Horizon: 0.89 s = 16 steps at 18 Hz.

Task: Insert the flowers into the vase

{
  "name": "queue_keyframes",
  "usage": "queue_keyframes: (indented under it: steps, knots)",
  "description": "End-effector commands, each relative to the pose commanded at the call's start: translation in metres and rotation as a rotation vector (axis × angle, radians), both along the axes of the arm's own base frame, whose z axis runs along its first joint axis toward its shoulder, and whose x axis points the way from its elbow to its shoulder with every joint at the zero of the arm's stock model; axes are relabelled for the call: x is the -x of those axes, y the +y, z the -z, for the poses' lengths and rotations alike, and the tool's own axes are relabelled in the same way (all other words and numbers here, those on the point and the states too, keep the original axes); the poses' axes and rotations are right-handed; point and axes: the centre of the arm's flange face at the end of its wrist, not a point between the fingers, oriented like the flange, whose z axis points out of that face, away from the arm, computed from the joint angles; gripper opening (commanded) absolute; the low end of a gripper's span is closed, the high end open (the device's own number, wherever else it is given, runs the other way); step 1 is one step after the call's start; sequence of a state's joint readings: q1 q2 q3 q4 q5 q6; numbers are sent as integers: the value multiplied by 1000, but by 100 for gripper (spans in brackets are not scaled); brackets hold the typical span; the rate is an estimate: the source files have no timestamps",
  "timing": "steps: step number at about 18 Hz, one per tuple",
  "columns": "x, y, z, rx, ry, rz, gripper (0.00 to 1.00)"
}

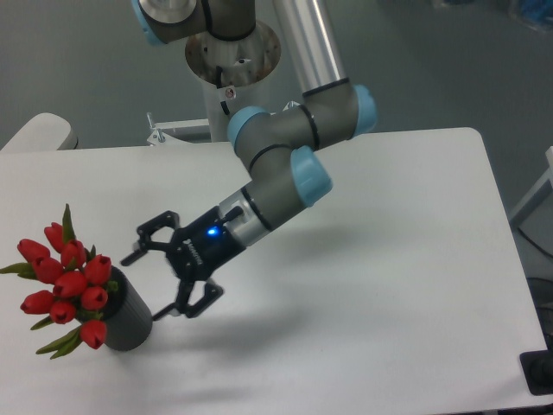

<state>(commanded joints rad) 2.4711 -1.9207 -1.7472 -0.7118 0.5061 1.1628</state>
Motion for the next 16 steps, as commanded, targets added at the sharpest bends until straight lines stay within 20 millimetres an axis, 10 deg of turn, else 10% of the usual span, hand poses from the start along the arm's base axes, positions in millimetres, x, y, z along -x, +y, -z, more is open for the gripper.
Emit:
queue_keyframes:
  steps: [6,16]
  knots:
    - [42,-18,-77,10,186,-118,100]
    - [72,-16,-139,290,465,-271,100]
